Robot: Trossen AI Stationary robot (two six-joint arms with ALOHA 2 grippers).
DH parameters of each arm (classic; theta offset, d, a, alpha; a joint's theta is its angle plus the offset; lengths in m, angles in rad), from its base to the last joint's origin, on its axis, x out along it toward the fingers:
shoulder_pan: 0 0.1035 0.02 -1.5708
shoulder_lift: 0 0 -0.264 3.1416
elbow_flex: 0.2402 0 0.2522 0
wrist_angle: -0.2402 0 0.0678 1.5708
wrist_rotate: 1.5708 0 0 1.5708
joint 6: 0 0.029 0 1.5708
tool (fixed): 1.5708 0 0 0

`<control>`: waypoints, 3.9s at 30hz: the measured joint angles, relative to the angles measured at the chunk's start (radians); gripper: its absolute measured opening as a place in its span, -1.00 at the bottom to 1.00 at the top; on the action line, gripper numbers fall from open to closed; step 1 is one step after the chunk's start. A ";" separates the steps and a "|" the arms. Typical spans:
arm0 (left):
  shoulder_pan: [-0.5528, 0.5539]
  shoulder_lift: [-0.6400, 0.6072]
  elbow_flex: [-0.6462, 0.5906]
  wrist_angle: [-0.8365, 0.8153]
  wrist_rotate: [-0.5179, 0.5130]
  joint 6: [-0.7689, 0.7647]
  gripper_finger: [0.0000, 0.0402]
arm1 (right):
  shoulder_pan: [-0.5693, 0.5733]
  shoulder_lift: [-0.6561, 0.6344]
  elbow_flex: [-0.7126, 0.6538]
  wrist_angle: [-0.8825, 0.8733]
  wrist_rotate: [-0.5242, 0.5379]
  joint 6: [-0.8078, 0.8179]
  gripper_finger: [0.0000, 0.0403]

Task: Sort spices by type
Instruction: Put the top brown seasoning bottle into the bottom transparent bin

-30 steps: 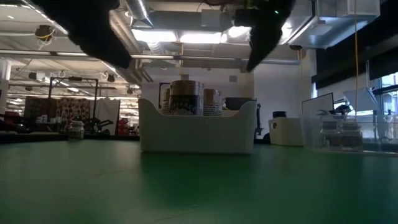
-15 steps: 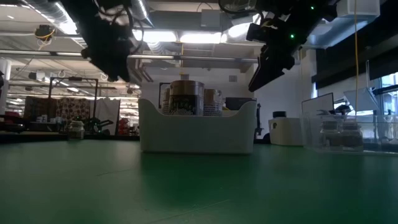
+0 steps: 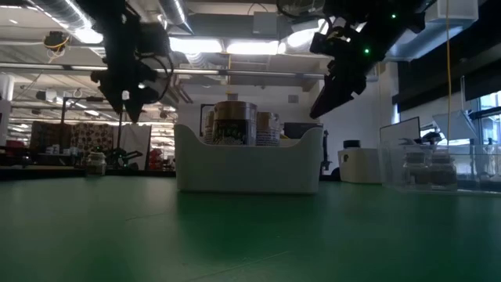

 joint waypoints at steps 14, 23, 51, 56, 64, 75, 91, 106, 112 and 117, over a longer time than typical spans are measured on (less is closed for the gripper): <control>0.162 0.323 0.145 -0.214 -0.001 -0.063 0.39 | 0.000 0.000 0.000 0.006 -0.014 -0.024 0.52; 0.170 0.377 0.146 -0.230 0.005 -0.097 0.39 | 0.000 0.000 0.000 0.006 -0.022 -0.010 0.52; 0.111 0.541 0.146 -0.254 0.083 -0.065 0.33 | 0.000 0.001 0.000 0.001 -0.049 -0.010 0.52; 0.038 0.538 0.146 -0.270 0.107 -0.058 0.28 | 0.000 0.001 0.000 0.000 -0.050 -0.010 0.52; -0.114 0.539 0.146 -0.341 0.155 -0.112 0.27 | 0.000 0.001 0.000 0.000 -0.049 -0.010 0.52; -0.282 0.540 0.148 -0.396 0.179 -0.184 0.27 | 0.000 0.001 0.000 0.001 -0.049 -0.010 0.52; -0.288 0.433 0.210 -0.471 0.158 -0.123 0.27 | 0.000 0.001 0.000 -0.010 -0.049 -0.005 0.52; -0.116 0.157 -0.014 -0.203 0.358 0.019 0.27 | 0.000 0.001 0.000 0.004 -0.049 -0.003 0.52; -0.085 0.150 -0.076 -0.131 0.362 0.026 0.27 | 0.000 0.001 0.000 0.007 -0.049 -0.003 0.52; -0.066 0.150 -0.127 -0.070 0.364 0.031 0.27 | 0.000 0.001 0.000 0.007 -0.049 -0.003 0.52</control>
